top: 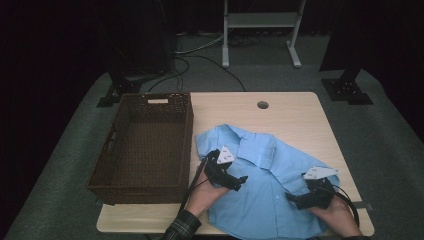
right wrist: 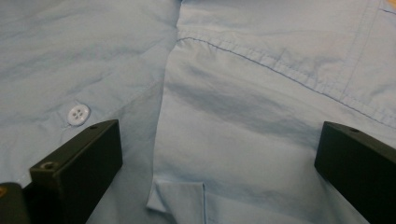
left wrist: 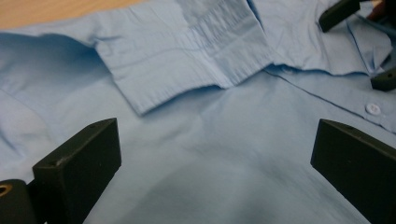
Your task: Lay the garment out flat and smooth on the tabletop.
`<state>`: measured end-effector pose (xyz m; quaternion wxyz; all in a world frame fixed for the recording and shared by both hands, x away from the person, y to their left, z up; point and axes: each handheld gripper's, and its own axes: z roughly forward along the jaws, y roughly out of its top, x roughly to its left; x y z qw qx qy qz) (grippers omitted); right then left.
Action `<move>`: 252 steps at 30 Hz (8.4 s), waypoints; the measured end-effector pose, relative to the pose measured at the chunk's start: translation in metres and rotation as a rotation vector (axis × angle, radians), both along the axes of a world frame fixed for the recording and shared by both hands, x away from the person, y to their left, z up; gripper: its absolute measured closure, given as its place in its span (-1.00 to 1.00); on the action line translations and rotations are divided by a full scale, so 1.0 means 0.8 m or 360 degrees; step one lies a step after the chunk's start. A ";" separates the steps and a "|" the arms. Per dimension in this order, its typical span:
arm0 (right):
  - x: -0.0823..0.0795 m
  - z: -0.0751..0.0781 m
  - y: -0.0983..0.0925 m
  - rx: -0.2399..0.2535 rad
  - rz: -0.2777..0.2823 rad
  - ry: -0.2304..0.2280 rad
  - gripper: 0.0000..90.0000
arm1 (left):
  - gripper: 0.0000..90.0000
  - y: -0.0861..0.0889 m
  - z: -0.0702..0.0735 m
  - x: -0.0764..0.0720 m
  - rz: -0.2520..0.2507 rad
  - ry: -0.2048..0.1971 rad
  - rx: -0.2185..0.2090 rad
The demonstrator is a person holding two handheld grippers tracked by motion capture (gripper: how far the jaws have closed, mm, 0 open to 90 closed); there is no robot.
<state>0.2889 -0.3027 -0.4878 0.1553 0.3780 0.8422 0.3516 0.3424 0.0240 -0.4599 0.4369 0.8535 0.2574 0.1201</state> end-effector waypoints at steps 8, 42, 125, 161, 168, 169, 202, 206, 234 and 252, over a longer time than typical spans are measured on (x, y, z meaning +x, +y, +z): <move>0.000 0.003 0.003 -0.0028 -0.0014 0.0020 -1.00 | -0.99 -0.003 -0.017 -0.004 -0.0044 0.0039 0.0097; 0.036 0.045 0.039 -0.0011 0.0100 -0.0072 -0.81 | -0.99 -0.004 -0.031 -0.001 -0.0051 0.0074 0.0227; 0.072 0.075 0.025 0.0062 0.0111 -0.0124 0.97 | -1.00 -0.004 -0.031 -0.002 -0.0057 0.0077 0.0222; 0.136 0.138 -0.016 0.0020 -0.0135 -0.0285 0.98 | -1.00 -0.003 -0.031 -0.002 -0.0061 0.0076 0.0228; 0.148 0.143 -0.023 0.0040 -0.0180 -0.0300 0.98 | -1.00 -0.003 -0.031 -0.002 -0.0061 0.0075 0.0229; 0.150 0.143 -0.025 0.0043 -0.0189 -0.0299 0.98 | -1.00 -0.003 -0.031 -0.002 -0.0062 0.0074 0.0230; 0.237 0.114 -0.082 0.0035 -0.0463 -0.0140 0.97 | -1.00 -0.003 -0.031 -0.002 -0.0060 0.0075 0.0225; 0.247 0.100 -0.087 0.0036 -0.0505 -0.0112 0.97 | -1.00 -0.003 -0.031 -0.002 -0.0061 0.0075 0.0227; 0.274 0.052 -0.099 0.0087 -0.0650 -0.0058 0.53 | -1.00 -0.004 -0.031 -0.002 -0.0061 0.0075 0.0226; 0.225 0.087 -0.097 0.0129 -0.0539 -0.0111 0.34 | -1.00 -0.003 -0.031 -0.002 -0.0062 0.0076 0.0229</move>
